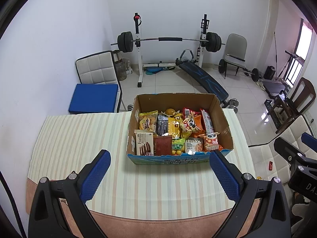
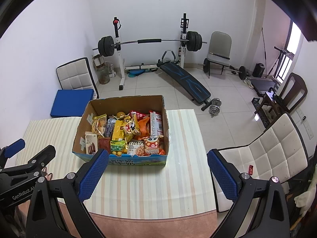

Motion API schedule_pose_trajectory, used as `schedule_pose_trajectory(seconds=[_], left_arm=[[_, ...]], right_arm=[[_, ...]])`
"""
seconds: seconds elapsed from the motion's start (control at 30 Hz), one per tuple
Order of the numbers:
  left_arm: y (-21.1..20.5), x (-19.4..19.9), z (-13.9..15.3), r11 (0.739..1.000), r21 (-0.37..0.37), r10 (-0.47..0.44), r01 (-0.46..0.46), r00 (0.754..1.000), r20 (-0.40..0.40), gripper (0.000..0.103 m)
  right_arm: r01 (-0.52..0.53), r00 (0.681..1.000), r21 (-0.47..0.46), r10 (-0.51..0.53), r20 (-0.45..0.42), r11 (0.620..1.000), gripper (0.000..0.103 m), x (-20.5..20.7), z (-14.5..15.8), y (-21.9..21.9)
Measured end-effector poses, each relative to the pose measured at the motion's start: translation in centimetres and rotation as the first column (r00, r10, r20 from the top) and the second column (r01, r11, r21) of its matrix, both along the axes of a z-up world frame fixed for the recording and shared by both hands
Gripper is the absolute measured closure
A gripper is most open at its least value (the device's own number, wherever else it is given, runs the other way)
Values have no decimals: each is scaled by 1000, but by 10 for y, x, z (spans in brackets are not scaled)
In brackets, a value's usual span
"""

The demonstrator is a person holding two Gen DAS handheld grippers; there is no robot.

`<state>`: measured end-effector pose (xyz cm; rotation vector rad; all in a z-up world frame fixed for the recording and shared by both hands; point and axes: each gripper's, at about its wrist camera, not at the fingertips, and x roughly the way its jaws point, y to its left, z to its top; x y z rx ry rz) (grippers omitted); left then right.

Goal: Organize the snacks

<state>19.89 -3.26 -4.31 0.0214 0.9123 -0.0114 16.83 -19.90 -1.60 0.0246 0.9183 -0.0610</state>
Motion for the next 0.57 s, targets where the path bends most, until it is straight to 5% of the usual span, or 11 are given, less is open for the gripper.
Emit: schedule_pose_trajectory(seconds=[0.57], left_arm=[[-2,-3,4,1000,9,-13,13,1000,21,1]], right_arm=[[-11,1000,-6,11,1,1000,1,-1,5,-3]])
